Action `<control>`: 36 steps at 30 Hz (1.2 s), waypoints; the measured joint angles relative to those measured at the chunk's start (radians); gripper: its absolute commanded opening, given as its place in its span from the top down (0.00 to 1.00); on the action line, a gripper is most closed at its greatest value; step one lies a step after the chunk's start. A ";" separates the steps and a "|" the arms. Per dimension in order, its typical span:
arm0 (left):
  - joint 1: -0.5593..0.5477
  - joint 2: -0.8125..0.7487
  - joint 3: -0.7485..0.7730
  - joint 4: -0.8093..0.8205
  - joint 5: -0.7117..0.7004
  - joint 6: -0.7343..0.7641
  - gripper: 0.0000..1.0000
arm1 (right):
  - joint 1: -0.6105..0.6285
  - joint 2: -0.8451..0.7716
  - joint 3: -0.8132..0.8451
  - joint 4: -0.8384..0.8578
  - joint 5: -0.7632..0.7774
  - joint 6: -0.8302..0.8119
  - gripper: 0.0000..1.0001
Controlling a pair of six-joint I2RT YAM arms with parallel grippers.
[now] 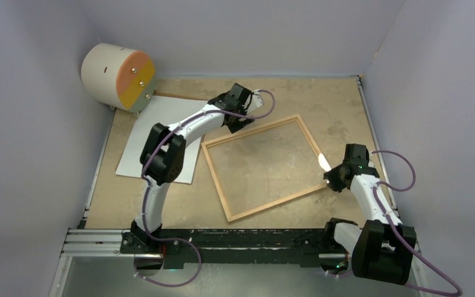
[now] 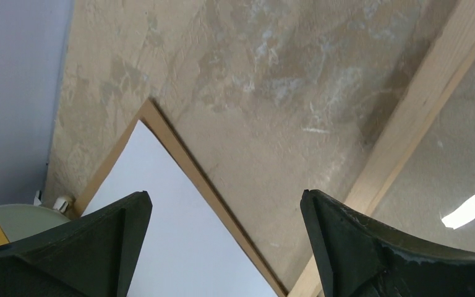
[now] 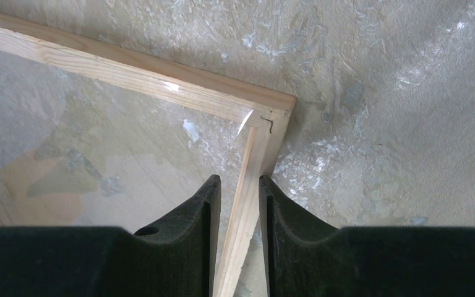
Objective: Put the photo into the frame
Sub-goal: Pick up the photo frame item from the photo frame.
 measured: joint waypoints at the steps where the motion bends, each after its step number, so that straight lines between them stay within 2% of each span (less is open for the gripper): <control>1: -0.001 0.017 0.018 0.000 -0.002 -0.001 0.00 | 0.000 0.000 -0.005 0.005 0.000 0.002 0.69; 4: -0.002 0.079 0.066 0.000 -0.013 -0.007 0.00 | -0.001 0.000 -0.008 0.019 -0.001 0.008 0.69; 11: -0.002 0.152 0.070 0.003 -0.057 -0.006 0.00 | -0.002 0.013 -0.012 0.060 -0.005 0.018 0.70; 18: -0.002 0.150 0.050 0.025 -0.066 -0.006 0.01 | -0.009 0.035 -0.017 0.126 -0.020 0.023 0.70; 26: 0.006 0.097 -0.043 0.056 -0.070 0.005 0.01 | -0.014 0.080 -0.022 0.248 -0.061 0.032 0.70; 36: 0.004 0.075 -0.082 0.078 -0.070 0.011 0.02 | -0.011 0.064 -0.061 0.337 -0.190 0.055 0.69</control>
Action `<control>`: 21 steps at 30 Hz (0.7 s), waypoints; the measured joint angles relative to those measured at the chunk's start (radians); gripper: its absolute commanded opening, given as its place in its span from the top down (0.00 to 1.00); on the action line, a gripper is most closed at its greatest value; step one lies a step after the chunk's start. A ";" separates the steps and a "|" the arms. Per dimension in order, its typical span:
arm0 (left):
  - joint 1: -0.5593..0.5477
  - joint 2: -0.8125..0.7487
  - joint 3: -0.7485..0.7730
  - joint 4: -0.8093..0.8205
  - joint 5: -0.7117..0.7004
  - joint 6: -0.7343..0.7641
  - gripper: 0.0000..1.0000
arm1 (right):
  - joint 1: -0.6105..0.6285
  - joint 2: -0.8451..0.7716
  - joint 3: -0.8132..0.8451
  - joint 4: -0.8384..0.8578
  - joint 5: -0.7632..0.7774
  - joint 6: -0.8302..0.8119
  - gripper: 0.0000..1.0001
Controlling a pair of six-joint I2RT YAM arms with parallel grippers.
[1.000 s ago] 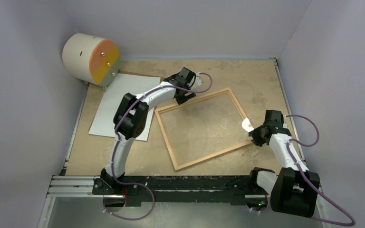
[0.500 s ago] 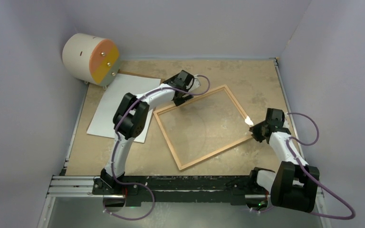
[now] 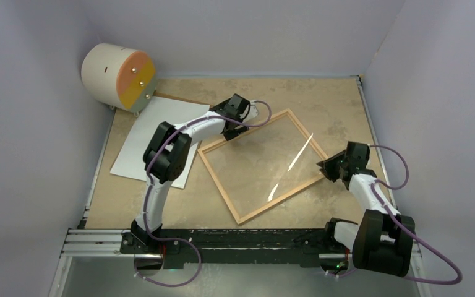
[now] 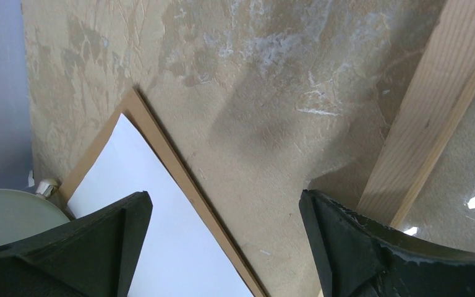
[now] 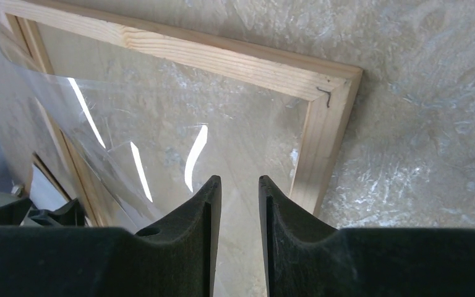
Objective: Put the photo into the frame
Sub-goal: Pick up the photo frame item from the photo frame.
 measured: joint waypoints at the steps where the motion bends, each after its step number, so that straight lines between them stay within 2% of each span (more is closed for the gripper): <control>1: -0.001 -0.001 -0.002 0.001 0.000 0.002 0.02 | 0.000 -0.002 0.000 0.007 -0.006 0.000 0.68; 9: -0.006 -0.004 -0.007 0.002 0.000 0.017 0.02 | 0.000 -0.002 -0.002 0.071 -0.065 0.002 0.58; 21: -0.008 -0.010 -0.014 0.000 0.000 0.018 0.02 | 0.000 0.069 -0.107 0.380 -0.236 0.116 0.38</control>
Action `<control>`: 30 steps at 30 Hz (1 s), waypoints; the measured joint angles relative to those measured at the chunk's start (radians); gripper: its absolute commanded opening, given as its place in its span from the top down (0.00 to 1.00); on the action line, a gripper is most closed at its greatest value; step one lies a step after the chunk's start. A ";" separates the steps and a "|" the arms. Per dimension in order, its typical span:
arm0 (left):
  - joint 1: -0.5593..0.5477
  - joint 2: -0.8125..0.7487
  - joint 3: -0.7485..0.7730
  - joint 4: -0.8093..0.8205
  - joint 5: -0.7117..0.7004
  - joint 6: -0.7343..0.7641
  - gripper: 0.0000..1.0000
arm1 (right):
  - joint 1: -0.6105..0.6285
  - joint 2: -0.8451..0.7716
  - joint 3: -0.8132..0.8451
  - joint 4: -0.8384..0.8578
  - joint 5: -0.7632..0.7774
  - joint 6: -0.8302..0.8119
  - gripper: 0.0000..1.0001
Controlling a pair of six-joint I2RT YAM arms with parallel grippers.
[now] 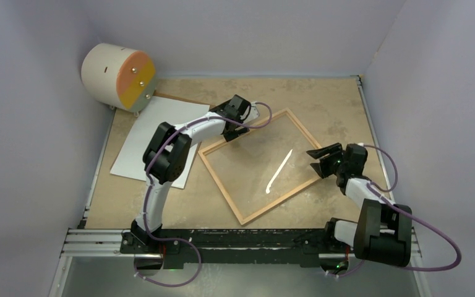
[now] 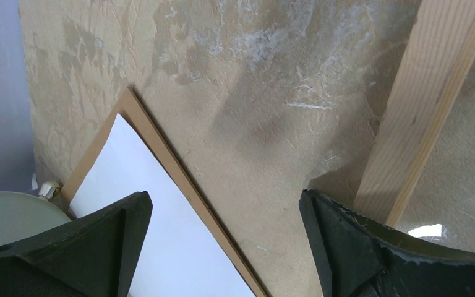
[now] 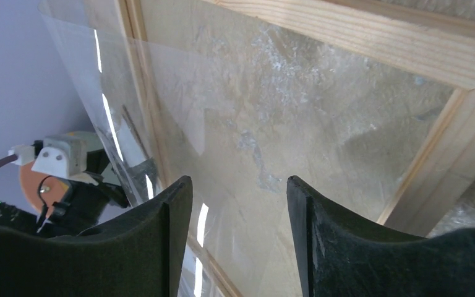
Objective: Put the photo into the frame
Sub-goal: Pick up the photo frame item from the photo frame.
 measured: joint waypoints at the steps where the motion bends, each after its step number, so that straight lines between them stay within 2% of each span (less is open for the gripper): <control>1: 0.000 0.000 -0.001 0.000 0.000 0.000 0.02 | 0.000 0.002 -0.013 0.029 -0.011 0.013 0.36; 4: 0.000 -0.002 -0.001 -0.002 0.000 0.000 0.02 | 0.000 0.002 -0.045 0.108 -0.040 0.053 0.32; 15: -0.002 -0.004 0.006 -0.033 0.013 0.000 0.02 | 0.000 0.018 -0.095 0.364 -0.104 0.196 0.28; 30: 0.035 0.018 0.206 -0.298 0.144 -0.038 0.02 | 0.002 0.008 -0.124 0.537 -0.127 0.330 0.27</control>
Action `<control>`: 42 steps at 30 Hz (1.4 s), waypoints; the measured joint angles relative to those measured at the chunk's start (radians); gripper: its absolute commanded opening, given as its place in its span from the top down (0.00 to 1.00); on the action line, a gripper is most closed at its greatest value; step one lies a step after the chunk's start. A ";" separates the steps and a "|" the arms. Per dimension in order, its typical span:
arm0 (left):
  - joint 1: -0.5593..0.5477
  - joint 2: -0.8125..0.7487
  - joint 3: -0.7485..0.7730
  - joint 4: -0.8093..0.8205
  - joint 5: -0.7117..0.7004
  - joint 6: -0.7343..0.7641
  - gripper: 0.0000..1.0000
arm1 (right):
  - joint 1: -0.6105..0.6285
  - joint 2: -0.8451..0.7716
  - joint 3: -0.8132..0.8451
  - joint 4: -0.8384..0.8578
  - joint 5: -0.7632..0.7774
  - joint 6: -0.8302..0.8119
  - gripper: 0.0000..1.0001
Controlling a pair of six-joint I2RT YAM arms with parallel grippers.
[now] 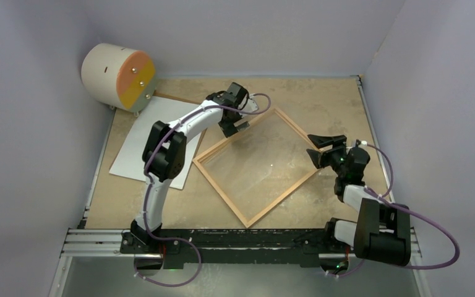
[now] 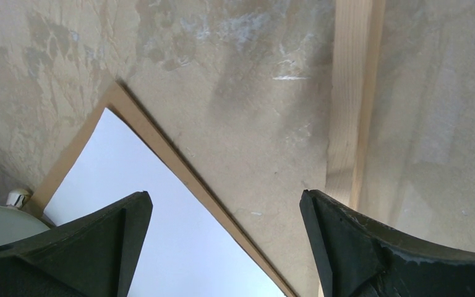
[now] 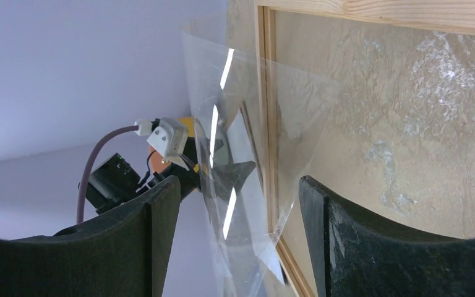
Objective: Put the photo into the frame
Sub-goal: Pick up the photo frame item from the photo frame.
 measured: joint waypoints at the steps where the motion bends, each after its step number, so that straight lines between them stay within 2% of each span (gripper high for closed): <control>1: 0.005 0.001 0.004 -0.003 0.001 -0.001 0.02 | 0.001 0.000 -0.002 0.004 0.000 0.007 0.27; 15: 0.030 0.030 0.035 -0.101 0.065 -0.016 0.02 | 0.145 0.121 0.018 0.120 0.020 0.097 0.28; 26: 0.048 0.030 0.043 -0.134 0.104 -0.032 0.02 | 0.167 0.090 0.051 0.158 0.076 0.135 0.28; 33: 0.051 0.031 0.062 -0.189 0.123 -0.050 0.02 | 0.230 0.090 0.075 0.154 0.135 0.165 0.27; 35: 0.055 0.033 0.085 -0.209 0.135 -0.054 0.02 | 0.246 0.092 0.094 0.155 0.151 0.168 0.23; 38: 0.064 0.034 0.127 -0.234 0.152 -0.070 0.02 | 0.267 0.104 0.132 0.157 0.187 0.173 0.11; 42: 0.077 0.034 0.145 -0.236 0.159 -0.082 0.02 | 0.290 0.128 0.160 0.174 0.211 0.176 0.07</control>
